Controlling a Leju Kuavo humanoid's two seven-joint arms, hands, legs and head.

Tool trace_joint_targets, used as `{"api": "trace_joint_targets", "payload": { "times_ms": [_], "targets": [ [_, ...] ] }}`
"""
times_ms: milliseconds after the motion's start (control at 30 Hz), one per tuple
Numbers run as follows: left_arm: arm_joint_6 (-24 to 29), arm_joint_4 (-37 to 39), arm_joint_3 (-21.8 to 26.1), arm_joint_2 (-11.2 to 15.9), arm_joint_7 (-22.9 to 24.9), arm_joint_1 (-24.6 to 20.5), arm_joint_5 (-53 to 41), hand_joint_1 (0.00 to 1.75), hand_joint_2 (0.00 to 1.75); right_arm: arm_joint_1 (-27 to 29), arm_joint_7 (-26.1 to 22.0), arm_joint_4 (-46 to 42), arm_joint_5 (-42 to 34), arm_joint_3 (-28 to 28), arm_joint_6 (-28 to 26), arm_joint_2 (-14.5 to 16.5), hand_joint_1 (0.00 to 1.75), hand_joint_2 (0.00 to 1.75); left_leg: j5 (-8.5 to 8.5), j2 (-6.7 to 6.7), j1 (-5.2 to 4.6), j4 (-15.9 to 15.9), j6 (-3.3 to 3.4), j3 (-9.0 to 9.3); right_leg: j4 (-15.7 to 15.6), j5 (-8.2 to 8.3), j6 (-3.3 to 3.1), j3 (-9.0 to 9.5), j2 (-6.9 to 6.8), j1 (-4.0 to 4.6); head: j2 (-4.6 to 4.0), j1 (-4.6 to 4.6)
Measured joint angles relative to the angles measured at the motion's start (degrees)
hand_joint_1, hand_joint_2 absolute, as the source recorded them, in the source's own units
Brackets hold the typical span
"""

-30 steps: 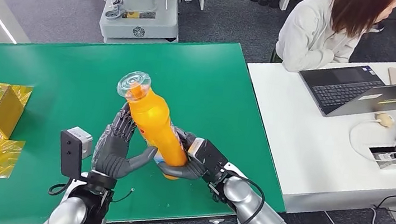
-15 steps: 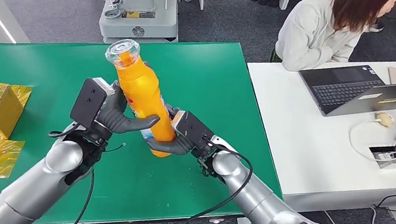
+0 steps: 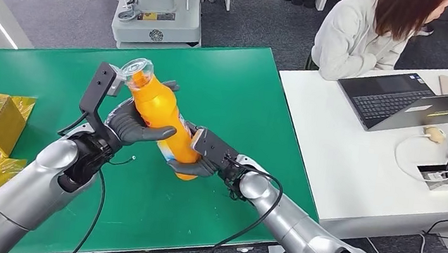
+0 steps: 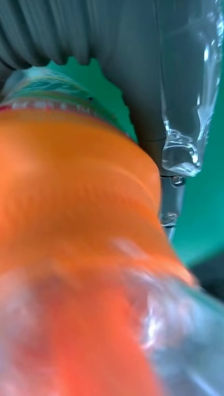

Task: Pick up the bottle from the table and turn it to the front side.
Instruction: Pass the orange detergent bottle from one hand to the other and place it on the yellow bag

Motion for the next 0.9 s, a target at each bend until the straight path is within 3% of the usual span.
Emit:
{"api": "trace_joint_targets", "payload": {
  "times_ms": [133, 267, 400, 733, 900],
  "targets": [
    [-5.32, 0.12, 1.53, 0.65, 5.96, 0.16, 14.89, 0.00, 1.75, 0.56, 0.08, 0.20, 1.56, 0.68, -1.94, -0.39, 1.75, 1.75, 0.00, 0.02, 0.00, 0.00, 0.00, -0.02, 0.00, 0.00, 0.00, -0.01, 0.02, 0.00, 0.00, 0.01],
    [0.36, -1.31, 1.65, 0.94, 3.98, 0.60, 20.41, 0.00, 1.75, 0.92, 0.81, 0.16, 2.70, 0.97, -3.24, -0.63, 1.75, 1.75, 0.00, 0.02, 0.00, 0.01, 0.00, -0.02, -0.01, 0.00, 0.00, -0.02, 0.01, 0.00, 0.00, 0.01],
    [6.48, -4.20, 1.48, 0.93, 0.72, 1.35, 20.21, 1.75, 1.75, 1.64, 1.07, 0.00, 2.83, 1.16, -3.34, -1.07, 1.75, 1.75, -0.01, 0.01, -0.01, 0.01, 0.00, -0.03, -0.01, 0.00, 0.00, -0.02, 0.01, 0.00, 0.00, 0.01],
    [18.06, -11.24, -0.92, 0.38, -10.67, 5.03, 8.48, 1.75, 1.75, 2.26, 0.96, -1.32, 1.02, 1.28, -3.43, -2.42, 1.75, 1.75, -0.01, 0.01, 0.00, 0.01, 0.01, -0.02, -0.02, 0.00, 0.00, -0.04, 0.02, 0.00, 0.00, 0.02],
    [20.08, -12.77, -1.91, -0.15, -12.19, 6.32, 6.53, 1.75, 1.75, 3.29, 0.52, -2.30, 0.60, 1.37, -3.74, -3.49, 1.75, 1.75, -0.01, 0.02, -0.01, 0.01, 0.01, -0.02, -0.04, 0.00, 0.00, -0.03, 0.02, 0.00, 0.00, 0.02]
  ]
}}
